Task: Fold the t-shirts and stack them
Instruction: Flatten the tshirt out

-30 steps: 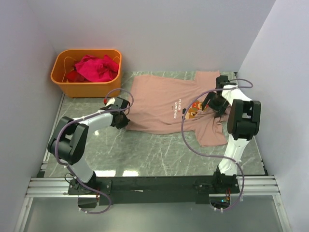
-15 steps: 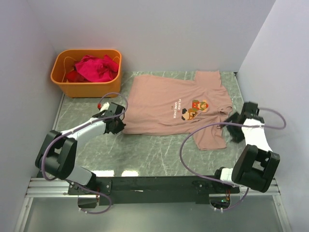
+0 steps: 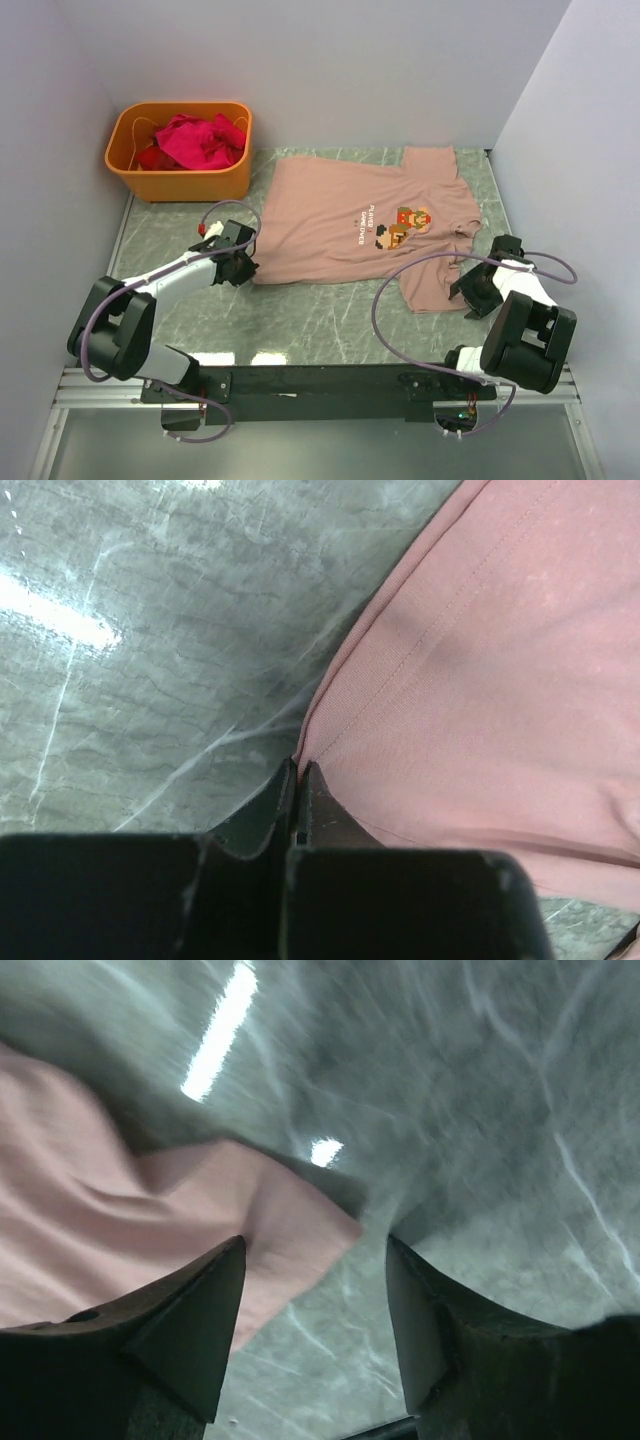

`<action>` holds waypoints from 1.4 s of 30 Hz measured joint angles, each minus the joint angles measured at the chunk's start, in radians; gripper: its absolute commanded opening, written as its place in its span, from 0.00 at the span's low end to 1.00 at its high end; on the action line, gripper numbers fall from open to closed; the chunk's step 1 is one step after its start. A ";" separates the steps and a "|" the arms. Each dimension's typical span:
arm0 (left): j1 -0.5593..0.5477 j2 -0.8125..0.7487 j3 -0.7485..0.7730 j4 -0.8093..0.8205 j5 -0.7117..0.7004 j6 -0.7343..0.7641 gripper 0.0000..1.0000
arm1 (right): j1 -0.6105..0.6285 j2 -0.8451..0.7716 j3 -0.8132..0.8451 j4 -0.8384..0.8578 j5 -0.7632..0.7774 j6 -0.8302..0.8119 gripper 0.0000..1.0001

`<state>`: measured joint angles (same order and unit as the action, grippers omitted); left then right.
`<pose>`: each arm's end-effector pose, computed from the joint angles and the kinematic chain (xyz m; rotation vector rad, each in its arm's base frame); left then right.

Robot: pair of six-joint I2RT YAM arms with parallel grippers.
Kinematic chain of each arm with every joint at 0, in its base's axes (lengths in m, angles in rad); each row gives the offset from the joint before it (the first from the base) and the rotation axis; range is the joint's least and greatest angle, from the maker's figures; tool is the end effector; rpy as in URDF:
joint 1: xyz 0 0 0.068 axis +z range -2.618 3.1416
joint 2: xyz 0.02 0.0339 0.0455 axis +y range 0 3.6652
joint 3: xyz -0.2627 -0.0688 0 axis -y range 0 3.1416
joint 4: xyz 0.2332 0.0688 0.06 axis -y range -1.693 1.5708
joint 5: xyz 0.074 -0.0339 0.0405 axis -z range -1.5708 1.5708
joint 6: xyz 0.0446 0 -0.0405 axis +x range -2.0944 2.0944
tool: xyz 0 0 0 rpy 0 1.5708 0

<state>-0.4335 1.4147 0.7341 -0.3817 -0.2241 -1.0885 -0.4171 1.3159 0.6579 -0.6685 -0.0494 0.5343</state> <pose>0.2359 -0.0983 0.1703 -0.9122 2.4477 -0.2552 0.1871 -0.0805 0.1575 1.3199 2.5813 0.0923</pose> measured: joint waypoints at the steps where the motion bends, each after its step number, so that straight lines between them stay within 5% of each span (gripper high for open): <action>1: -0.001 0.002 0.000 0.000 0.000 -0.002 0.01 | 0.000 0.006 -0.010 0.006 -0.001 0.000 0.61; 3: -0.002 0.004 0.000 0.000 0.001 -0.005 0.01 | 0.000 0.011 -0.013 0.008 -0.003 -0.001 0.55; 7: -0.008 0.004 0.000 -0.001 -0.001 -0.007 0.01 | -0.002 0.024 -0.016 0.031 -0.021 0.000 0.07; 9: -0.010 0.004 0.000 -0.001 -0.002 -0.008 0.01 | 0.002 0.029 -0.020 0.052 -0.043 0.006 0.00; 20: -0.020 0.002 0.069 -0.050 -0.051 0.005 0.01 | 0.058 -0.127 0.072 0.031 -0.066 0.010 0.00; 28: -0.021 -0.002 0.391 -0.082 -0.170 0.058 0.01 | 0.064 -0.314 0.465 0.024 -0.041 0.046 0.00; 35: -0.023 -0.043 0.679 -0.056 -0.272 0.158 0.01 | 0.065 -0.275 0.842 -0.017 0.010 0.058 0.00; 42: -0.026 -0.209 0.760 0.052 -0.287 0.292 0.01 | 0.066 -0.212 1.271 -0.076 0.070 0.021 0.00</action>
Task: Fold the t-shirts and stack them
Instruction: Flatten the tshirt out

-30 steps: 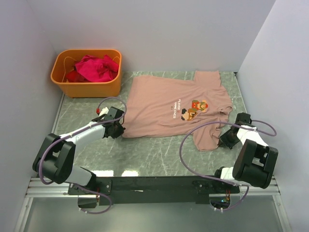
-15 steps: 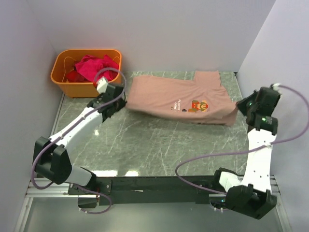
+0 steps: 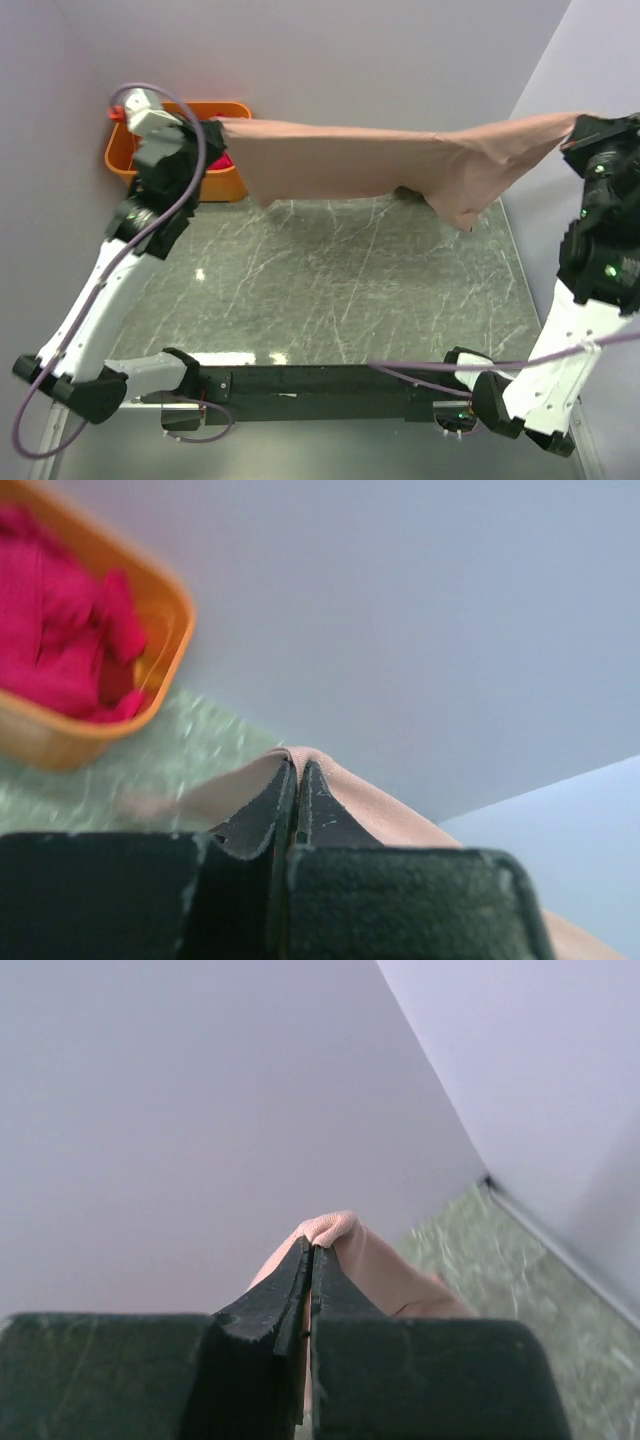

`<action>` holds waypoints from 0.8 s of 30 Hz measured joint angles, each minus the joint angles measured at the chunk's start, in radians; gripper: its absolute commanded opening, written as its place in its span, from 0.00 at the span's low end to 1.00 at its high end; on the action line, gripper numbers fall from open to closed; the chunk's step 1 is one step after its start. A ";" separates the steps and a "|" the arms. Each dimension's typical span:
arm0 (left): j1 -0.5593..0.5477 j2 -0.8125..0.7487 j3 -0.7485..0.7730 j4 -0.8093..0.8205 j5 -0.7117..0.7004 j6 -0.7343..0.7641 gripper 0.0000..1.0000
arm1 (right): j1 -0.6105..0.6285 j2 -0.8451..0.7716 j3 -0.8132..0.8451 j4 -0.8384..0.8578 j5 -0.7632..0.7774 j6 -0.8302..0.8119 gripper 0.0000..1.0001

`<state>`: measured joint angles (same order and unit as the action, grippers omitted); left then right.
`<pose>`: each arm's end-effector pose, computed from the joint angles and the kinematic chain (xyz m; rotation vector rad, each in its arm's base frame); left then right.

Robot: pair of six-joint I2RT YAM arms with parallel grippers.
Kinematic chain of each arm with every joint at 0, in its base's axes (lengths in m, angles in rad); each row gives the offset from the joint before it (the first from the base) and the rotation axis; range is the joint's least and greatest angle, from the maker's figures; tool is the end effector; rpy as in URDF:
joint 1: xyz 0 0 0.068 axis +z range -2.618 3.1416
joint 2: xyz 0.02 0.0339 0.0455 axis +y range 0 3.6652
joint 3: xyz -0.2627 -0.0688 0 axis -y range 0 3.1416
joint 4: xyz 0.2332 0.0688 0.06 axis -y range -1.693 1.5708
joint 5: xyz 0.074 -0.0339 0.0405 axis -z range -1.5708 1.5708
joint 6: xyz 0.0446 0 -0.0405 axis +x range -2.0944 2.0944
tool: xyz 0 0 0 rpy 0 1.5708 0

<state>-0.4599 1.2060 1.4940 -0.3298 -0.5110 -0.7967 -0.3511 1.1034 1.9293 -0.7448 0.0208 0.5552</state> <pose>0.2298 -0.0895 0.4780 -0.6579 1.4979 -0.5592 0.1253 -0.0469 0.5697 0.6681 1.3335 0.1494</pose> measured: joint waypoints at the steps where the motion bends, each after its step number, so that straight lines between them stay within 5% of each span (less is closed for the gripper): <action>1: -0.001 -0.020 0.023 0.004 0.001 0.022 0.01 | 0.000 0.000 0.039 -0.008 0.004 -0.004 0.00; 9: -0.002 -0.197 0.117 0.071 0.094 0.126 0.01 | 0.000 -0.021 0.324 -0.047 0.031 -0.080 0.00; 16: -0.002 -0.312 0.190 0.092 0.201 0.166 0.01 | 0.000 -0.170 0.336 0.003 0.043 -0.156 0.00; 24: -0.002 -0.218 0.214 0.121 0.166 0.179 0.01 | 0.000 -0.171 0.300 0.094 0.038 -0.213 0.00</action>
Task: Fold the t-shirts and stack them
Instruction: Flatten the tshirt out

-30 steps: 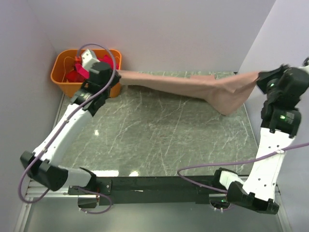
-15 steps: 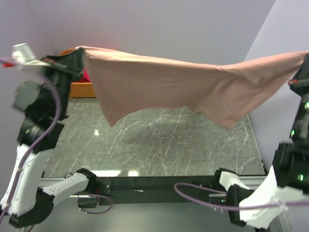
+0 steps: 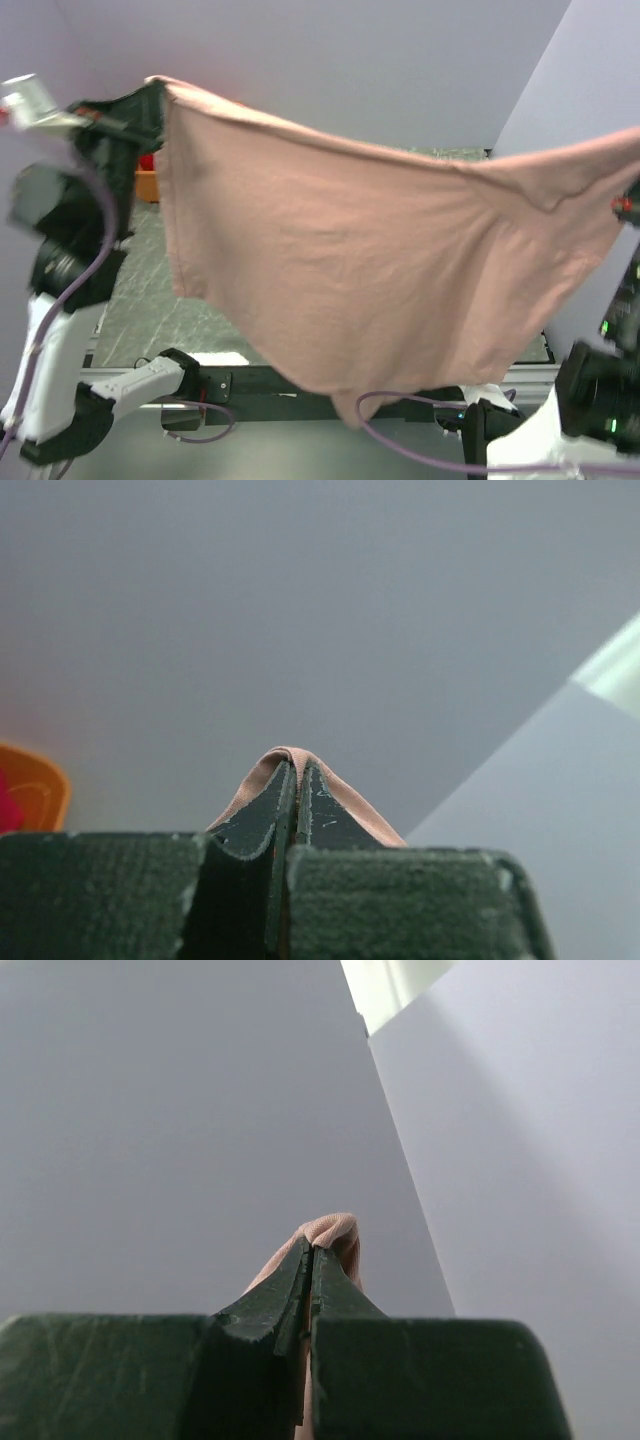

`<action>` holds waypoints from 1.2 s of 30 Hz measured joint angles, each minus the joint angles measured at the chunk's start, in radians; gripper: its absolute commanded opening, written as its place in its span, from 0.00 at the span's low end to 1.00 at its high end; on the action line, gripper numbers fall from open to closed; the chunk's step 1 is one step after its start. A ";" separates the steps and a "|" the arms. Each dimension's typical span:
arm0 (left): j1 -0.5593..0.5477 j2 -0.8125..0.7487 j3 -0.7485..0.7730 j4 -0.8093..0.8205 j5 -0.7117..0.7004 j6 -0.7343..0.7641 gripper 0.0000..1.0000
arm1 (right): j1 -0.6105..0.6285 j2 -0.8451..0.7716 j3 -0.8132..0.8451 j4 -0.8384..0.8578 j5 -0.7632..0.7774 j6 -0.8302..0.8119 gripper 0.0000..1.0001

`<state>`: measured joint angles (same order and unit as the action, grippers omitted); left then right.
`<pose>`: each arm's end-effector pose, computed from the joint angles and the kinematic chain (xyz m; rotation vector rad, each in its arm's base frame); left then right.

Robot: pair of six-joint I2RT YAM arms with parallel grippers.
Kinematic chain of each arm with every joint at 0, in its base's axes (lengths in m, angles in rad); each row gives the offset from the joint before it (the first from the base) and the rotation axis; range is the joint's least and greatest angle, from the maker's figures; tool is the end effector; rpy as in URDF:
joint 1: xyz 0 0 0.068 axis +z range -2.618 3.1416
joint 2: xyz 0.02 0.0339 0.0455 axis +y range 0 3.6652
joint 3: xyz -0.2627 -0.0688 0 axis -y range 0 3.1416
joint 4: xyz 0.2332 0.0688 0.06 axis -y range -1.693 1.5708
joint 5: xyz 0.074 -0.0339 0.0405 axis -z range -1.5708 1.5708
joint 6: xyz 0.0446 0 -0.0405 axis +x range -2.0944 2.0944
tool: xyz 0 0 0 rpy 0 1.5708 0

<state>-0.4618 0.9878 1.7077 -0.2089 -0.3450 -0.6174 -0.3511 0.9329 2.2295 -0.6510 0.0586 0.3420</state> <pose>0.1073 -0.0365 0.5884 -0.4036 1.0503 -0.7847 -0.0351 0.0101 0.6366 0.3653 0.8515 -0.0355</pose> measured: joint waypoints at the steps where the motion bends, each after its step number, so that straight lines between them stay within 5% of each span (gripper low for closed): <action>1: 0.000 0.039 -0.002 0.002 -0.029 0.001 0.01 | 0.000 0.020 -0.013 0.015 -0.006 -0.004 0.00; 7: 0.003 0.297 -0.060 0.018 -0.163 -0.007 0.01 | 0.000 0.196 -0.201 0.144 -0.041 -0.024 0.00; 16: 0.042 0.740 -0.123 0.023 -0.167 -0.082 0.01 | 0.003 0.566 -0.624 0.251 -0.156 0.029 0.00; 24: 0.050 1.249 0.214 -0.065 -0.168 -0.106 0.01 | 0.111 0.930 -0.442 0.211 -0.143 0.025 0.00; 36: 0.089 1.309 0.250 -0.049 -0.133 -0.113 0.01 | 0.184 1.074 -0.323 0.097 -0.011 0.046 0.00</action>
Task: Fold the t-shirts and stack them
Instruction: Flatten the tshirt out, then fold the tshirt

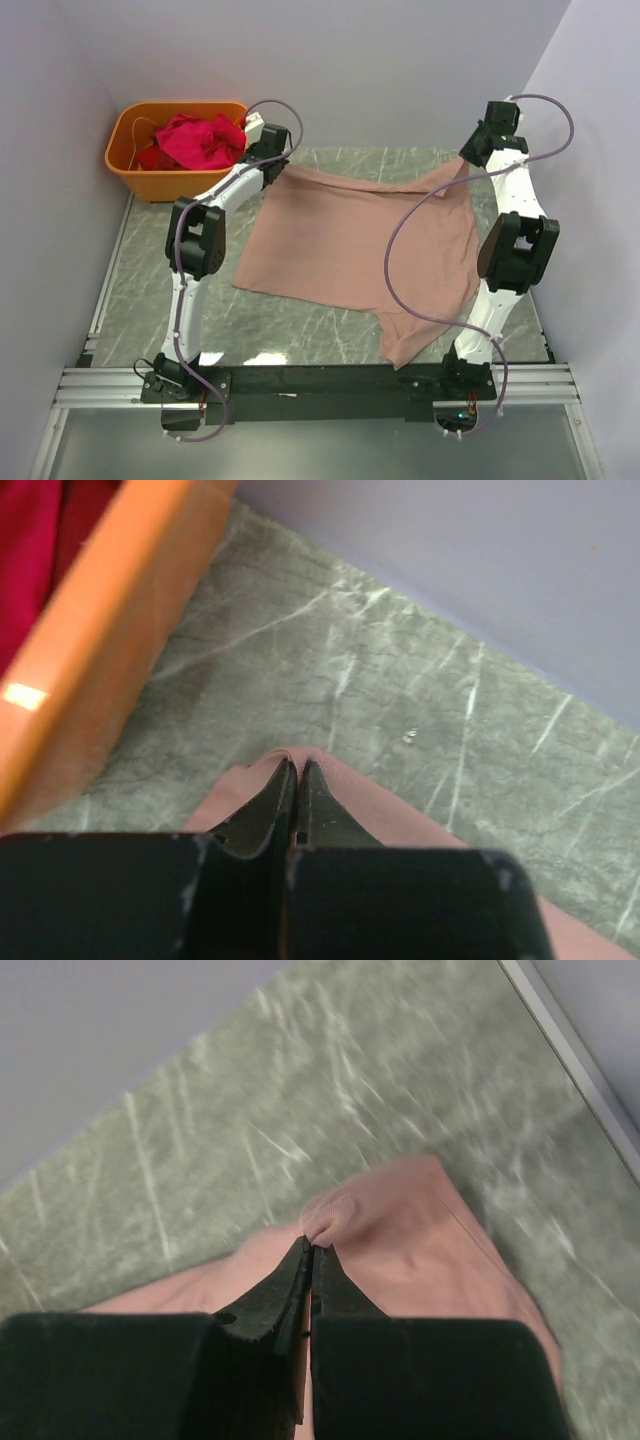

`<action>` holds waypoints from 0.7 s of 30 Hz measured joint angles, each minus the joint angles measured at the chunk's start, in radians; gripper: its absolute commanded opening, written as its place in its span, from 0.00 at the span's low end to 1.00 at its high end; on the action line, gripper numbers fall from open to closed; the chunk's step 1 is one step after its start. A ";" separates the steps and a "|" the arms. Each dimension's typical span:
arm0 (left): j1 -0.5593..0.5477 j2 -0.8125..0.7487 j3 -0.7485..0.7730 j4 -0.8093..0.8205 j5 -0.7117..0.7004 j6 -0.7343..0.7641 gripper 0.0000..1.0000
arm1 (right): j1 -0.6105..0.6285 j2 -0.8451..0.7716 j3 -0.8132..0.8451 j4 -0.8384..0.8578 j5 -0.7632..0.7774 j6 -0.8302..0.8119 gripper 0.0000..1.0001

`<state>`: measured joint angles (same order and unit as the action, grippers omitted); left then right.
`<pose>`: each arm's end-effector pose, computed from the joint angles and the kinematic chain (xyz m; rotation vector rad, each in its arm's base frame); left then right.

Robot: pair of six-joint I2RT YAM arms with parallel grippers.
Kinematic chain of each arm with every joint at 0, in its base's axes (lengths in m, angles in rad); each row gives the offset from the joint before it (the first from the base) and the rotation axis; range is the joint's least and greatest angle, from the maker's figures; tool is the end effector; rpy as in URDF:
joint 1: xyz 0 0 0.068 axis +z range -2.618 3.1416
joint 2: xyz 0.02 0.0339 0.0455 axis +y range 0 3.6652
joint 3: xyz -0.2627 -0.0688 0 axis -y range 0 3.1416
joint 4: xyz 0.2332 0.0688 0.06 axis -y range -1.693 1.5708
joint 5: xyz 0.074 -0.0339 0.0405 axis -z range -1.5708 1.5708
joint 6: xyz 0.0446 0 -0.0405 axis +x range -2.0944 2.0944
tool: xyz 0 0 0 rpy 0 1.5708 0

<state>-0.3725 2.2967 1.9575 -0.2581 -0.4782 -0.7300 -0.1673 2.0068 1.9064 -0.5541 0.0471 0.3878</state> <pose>0.4994 -0.1731 0.2251 -0.6338 1.9988 -0.1446 0.4562 -0.0792 0.3158 0.6346 2.1329 0.0686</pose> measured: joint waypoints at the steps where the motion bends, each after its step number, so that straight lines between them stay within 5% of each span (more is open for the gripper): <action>1: 0.004 -0.003 -0.010 0.006 0.005 -0.001 0.01 | -0.003 -0.013 -0.020 -0.003 0.014 0.002 0.00; 21: 0.016 -0.236 -0.319 0.005 0.067 -0.027 0.01 | -0.014 -0.554 -0.558 -0.163 0.093 0.097 0.01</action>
<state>-0.3565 2.0609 1.6382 -0.2535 -0.4110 -0.7570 -0.1818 1.4532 1.3483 -0.7174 0.1398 0.4843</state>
